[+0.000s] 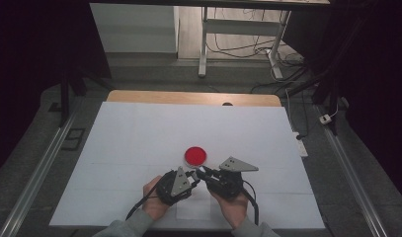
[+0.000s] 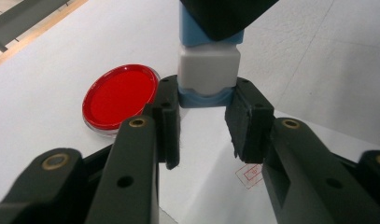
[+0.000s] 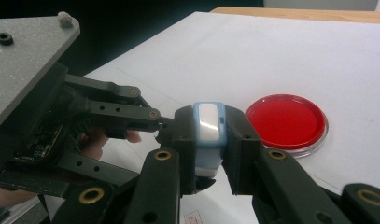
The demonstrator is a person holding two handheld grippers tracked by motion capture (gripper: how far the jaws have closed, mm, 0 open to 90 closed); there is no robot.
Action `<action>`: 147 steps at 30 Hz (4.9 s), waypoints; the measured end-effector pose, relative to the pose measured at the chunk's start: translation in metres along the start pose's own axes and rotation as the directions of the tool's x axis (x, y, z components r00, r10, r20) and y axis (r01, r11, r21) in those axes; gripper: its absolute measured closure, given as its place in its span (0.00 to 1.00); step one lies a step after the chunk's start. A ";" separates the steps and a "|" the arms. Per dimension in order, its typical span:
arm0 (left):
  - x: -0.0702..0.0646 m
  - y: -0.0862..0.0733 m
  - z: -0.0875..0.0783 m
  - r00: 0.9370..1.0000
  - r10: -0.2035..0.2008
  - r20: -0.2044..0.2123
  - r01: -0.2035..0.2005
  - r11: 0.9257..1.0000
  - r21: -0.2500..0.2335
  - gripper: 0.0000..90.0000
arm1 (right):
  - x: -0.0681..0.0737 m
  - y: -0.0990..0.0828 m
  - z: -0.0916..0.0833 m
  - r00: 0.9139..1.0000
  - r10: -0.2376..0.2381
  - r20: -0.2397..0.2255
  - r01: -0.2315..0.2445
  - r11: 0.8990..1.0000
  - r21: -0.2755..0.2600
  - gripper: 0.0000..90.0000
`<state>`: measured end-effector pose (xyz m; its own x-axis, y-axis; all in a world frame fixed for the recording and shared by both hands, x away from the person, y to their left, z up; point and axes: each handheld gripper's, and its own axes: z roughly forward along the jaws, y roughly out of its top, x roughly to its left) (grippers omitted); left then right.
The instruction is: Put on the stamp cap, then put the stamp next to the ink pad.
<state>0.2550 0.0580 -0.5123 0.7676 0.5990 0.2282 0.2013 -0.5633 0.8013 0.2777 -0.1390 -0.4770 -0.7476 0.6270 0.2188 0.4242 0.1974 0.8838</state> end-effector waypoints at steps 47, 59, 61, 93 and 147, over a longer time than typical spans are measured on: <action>0.003 -0.002 0.002 0.999 -0.014 0.031 0.013 1.000 0.006 0.72 | -0.005 -0.001 0.000 0.999 0.024 -0.027 -0.025 1.000 -0.008 0.84; 0.003 -0.003 0.003 0.999 -0.013 0.035 0.013 1.000 0.015 0.70 | -0.005 -0.001 0.000 0.999 0.026 -0.030 -0.026 1.000 -0.011 0.84; 0.002 -0.003 0.004 0.999 -0.011 0.034 0.011 1.000 0.017 0.68 | -0.005 -0.001 0.000 0.999 0.024 -0.030 -0.024 1.000 -0.012 0.84; 0.030 -0.030 -0.035 0.987 -0.161 0.028 0.160 0.987 0.029 0.36 | -0.013 0.000 -0.004 1.000 0.008 -0.013 -0.009 1.000 -0.008 0.84; 0.072 -0.088 -0.102 0.945 -0.323 -0.042 0.324 0.946 0.017 0.38 | -0.039 0.007 -0.021 0.998 -0.022 0.054 0.024 0.999 -0.042 0.84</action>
<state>0.2301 0.2087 -0.5104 0.6352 0.7721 -0.0202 0.4495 -0.3484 0.8225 0.2991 -0.1784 -0.4710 -0.7281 0.6624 0.1765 0.3837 0.1804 0.9056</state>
